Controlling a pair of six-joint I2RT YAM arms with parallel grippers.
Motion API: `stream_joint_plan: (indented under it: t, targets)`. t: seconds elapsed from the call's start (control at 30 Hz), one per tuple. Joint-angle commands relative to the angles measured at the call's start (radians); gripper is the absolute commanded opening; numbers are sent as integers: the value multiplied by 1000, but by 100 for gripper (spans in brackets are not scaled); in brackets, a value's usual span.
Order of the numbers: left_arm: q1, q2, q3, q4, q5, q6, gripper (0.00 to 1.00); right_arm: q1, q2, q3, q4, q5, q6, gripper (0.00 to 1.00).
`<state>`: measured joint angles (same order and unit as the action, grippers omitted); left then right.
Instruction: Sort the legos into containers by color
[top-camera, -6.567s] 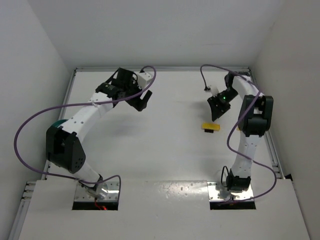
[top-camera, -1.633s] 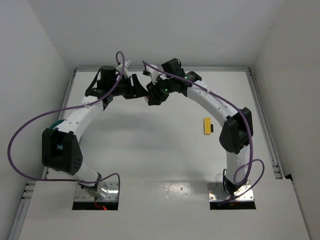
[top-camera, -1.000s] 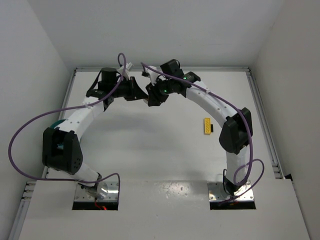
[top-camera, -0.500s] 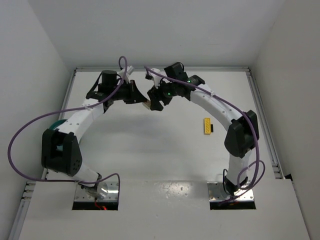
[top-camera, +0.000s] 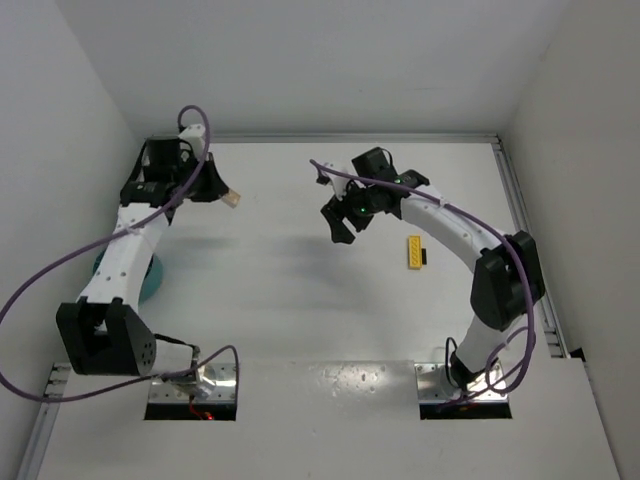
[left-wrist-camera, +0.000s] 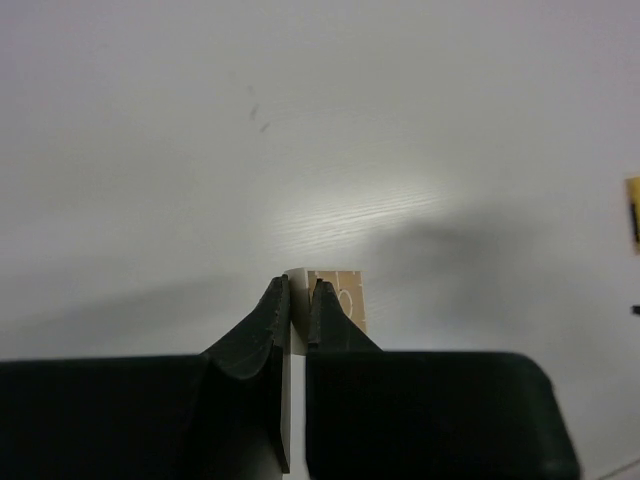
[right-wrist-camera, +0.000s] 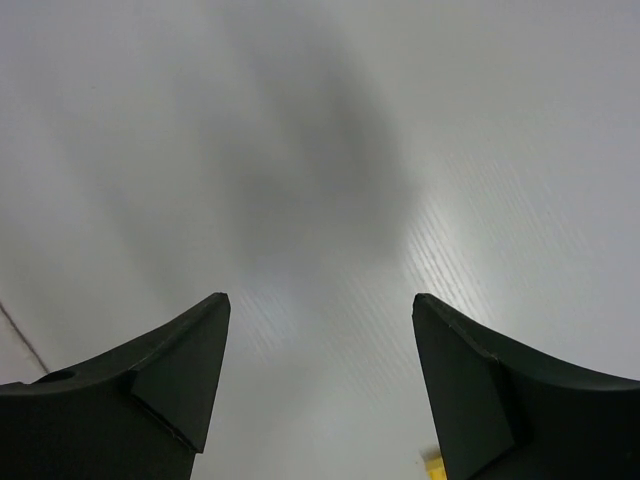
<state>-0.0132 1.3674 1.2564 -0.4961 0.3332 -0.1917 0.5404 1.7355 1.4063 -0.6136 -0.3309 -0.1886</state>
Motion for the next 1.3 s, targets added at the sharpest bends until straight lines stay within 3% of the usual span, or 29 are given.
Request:
stream_joint_plan:
  t: [0.0, 0.23, 0.57, 0.9, 1.27]
  targets:
    - [83, -73, 44, -189, -128, 135, 0, -33, 28, 40, 3, 27, -28, 74]
    - [260, -195, 54, -318, -250, 222, 0, -89, 122, 121, -58, 9, -78, 74]
    - [367, -330, -9, -392, -578, 201, 0, -109, 282, 341, -173, -19, -156, 74]
    - [487, -349, -92, -391, -620, 183, 0, -109, 423, 571, -320, -10, -239, 74]
    - [572, -320, -157, -331, -648, 219, 0, -109, 403, 522, -322, 1, -249, 74]
